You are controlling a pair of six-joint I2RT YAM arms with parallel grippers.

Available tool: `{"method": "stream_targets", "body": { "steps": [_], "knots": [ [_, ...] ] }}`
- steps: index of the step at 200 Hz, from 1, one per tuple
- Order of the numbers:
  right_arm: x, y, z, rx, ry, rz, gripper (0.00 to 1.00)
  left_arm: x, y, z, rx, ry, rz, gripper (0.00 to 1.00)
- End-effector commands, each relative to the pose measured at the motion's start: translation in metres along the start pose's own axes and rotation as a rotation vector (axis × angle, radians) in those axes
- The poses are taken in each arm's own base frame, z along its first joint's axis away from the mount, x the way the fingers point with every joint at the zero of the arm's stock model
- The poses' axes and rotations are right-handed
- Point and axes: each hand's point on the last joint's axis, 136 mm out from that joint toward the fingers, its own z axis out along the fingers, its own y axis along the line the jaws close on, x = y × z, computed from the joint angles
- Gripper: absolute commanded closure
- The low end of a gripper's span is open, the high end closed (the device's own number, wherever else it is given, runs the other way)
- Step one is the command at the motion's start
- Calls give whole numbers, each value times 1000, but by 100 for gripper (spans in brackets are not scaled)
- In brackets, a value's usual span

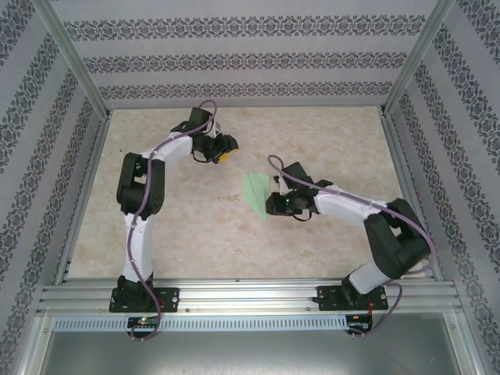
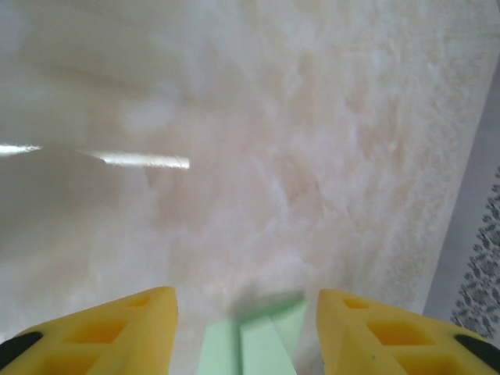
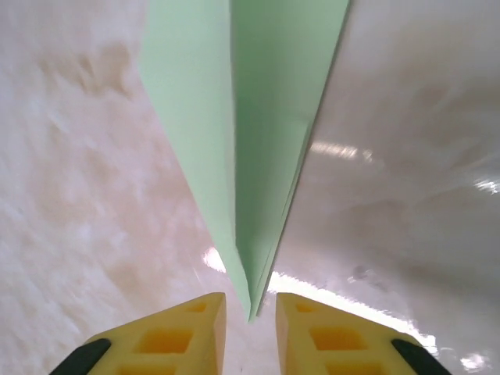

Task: Fold a paper plane with a square sheet of paper (fold left side to right side)
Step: Fourth fold the wing at the center of the table, then turn over the paper at the center of the table.

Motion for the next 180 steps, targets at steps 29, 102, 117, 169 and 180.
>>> {"method": "stream_targets", "body": {
  "steps": [29, 102, 117, 169, 180],
  "knots": [
    [-52, -25, -67, 53, -291, 8, 67, 51, -31, -28, 149, -16, 49, 45],
    [-82, -39, -132, -14, -574, 53, 53, 116, -38, 29, 135, 125, 69, 47],
    [-79, -43, -137, -8, -587, 56, 51, 119, -35, 40, 120, 139, 60, 47],
    [-65, -52, -150, -17, -647, 92, 37, 122, -27, 62, 63, 163, 55, 47],
    [-63, -52, -153, -25, -666, 95, 33, 124, -27, 65, 64, 171, 55, 47]
  ]
}}
